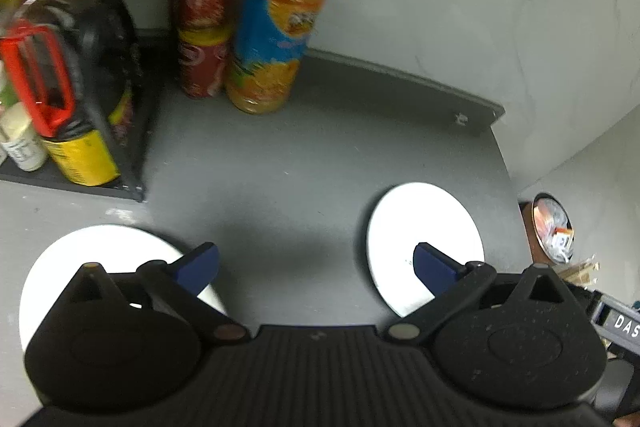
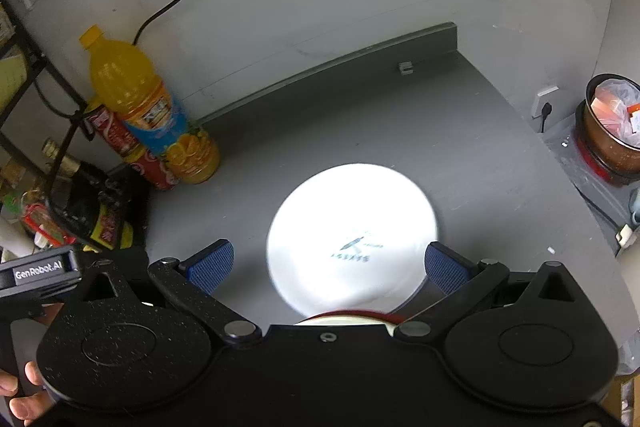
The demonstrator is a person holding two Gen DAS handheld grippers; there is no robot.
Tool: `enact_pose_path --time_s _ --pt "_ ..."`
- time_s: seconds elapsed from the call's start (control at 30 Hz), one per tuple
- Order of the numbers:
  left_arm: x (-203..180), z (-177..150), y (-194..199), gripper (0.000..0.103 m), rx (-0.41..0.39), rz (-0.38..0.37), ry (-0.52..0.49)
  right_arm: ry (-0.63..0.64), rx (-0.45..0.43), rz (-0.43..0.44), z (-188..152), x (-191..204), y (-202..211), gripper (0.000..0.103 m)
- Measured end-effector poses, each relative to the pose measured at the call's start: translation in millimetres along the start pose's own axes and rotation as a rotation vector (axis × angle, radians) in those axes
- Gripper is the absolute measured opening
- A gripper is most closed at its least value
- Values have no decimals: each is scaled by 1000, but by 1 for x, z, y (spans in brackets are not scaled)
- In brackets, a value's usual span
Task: Organize plates and bowls
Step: 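Move both grippers toward the white plate printed 'BAKERY'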
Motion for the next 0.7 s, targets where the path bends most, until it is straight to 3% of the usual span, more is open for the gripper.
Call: enact_pose_path --time_s 0.3,0.57,0.7 --pt "-28 1 -39 102 62 -27 -21 -38 48 20 16 -32 -22 101" --pt "-37 4 -72 99 97 -9 19 -54 104 30 26 -60 -49 86" --pt "-36 4 -90 88 126 -11 46 -61 147 29 28 -71 -67 78"
Point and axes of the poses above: each gripper's, at about its wrist camera, not at the fingertips, and y roughly against the way its jaws point, x to its left, z to its top, the point moved 2 cm from there along -y, roughly the way its jaws point, and after that the axes turned 3 degrees about y, right-handed, at the moved point
